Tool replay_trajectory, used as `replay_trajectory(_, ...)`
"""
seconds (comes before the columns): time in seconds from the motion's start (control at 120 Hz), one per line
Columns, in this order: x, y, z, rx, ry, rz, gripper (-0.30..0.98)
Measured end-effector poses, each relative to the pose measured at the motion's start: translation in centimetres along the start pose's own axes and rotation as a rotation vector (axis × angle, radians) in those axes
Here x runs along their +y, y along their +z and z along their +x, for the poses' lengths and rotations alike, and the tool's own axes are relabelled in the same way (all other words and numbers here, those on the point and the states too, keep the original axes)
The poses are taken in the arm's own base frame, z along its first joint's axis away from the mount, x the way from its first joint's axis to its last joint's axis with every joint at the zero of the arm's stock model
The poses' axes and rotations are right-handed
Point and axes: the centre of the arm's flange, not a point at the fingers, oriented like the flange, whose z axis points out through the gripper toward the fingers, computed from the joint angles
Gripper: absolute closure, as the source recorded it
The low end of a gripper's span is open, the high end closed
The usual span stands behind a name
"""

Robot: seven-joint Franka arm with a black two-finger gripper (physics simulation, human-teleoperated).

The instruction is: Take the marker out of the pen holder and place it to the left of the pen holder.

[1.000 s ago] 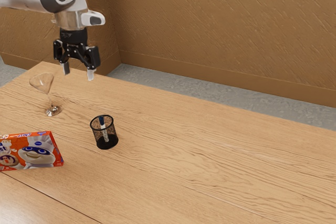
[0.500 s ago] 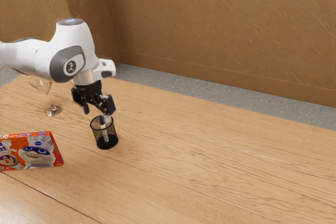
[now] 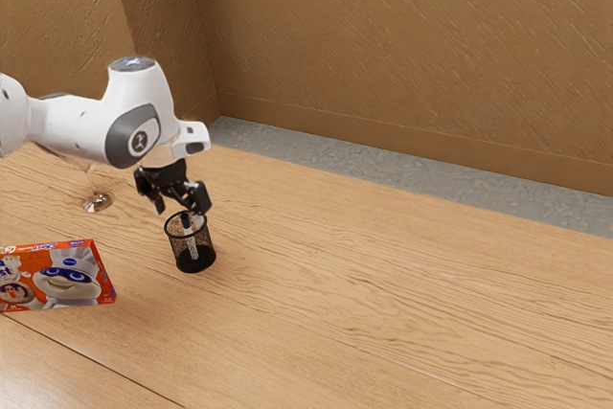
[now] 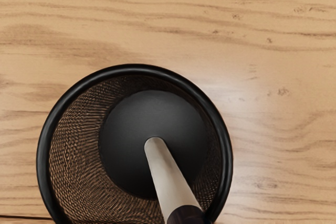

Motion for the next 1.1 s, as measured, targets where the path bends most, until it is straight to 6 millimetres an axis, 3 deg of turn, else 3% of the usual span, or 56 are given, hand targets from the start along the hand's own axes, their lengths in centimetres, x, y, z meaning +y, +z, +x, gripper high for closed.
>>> replay_trajectory(0.133,0.1,0.5,0.0,-0.005,0.003,-0.001,0.03)
replay_trajectory(0.408,0.2,0.3,0.1,0.0,0.009,-0.004,0.55)
replay_trajectory(0.633,0.1,-0.1,0.2,0.009,0.008,-0.001,0.73)
replay_trajectory(0.7,-0.1,-2.1,1.2,0.03,0.004,0.004,0.75)
replay_trajectory(0.925,-1.4,-14.0,3.5,0.027,-0.027,0.023,0.78)
replay_trajectory(1.025,-3.5,-15.6,5.0,-0.084,-0.066,0.055,0.79)
replay_trajectory(1.1,-4.9,-14.1,8.0,-0.199,-0.097,0.086,0.79)
